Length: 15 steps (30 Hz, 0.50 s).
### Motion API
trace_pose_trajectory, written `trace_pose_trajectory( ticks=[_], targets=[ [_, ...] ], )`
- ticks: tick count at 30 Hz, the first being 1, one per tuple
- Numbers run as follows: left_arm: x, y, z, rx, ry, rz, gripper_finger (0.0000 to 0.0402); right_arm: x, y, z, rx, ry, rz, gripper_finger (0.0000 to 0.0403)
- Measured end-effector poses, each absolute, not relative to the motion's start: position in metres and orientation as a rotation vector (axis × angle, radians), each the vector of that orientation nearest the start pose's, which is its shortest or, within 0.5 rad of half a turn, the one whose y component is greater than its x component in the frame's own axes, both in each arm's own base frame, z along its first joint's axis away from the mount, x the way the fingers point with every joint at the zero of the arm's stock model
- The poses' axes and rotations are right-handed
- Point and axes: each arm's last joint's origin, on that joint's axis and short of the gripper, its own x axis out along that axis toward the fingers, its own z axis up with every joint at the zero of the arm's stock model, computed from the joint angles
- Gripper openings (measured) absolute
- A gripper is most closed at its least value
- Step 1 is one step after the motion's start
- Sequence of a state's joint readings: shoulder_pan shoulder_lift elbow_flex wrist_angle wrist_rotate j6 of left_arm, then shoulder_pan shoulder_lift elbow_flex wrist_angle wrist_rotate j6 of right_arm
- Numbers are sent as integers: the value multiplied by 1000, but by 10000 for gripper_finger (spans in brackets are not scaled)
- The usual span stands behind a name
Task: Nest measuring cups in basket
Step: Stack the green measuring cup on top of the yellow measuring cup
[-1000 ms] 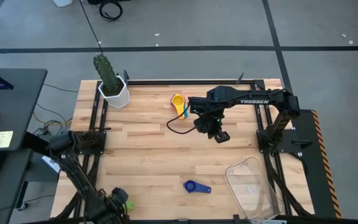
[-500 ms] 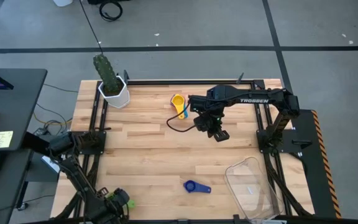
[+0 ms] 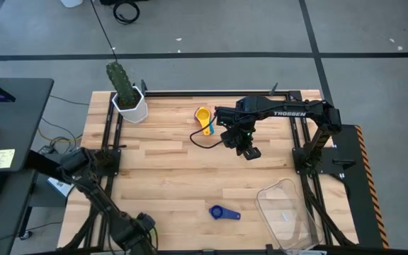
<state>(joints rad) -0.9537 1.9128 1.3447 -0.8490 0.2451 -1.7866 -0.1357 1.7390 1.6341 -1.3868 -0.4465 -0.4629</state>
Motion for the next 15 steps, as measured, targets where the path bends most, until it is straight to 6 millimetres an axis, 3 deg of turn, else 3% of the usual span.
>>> trace_pose_trajectory(
  ticks=[9,15],
  targets=[
    [195,-290,176,-720,1716,607,98,319,-40,304,80,1328,530,9],
    [196,-289,175,-647,1662,548,98,319,-46,304,117,1333,499,9]
  ],
)
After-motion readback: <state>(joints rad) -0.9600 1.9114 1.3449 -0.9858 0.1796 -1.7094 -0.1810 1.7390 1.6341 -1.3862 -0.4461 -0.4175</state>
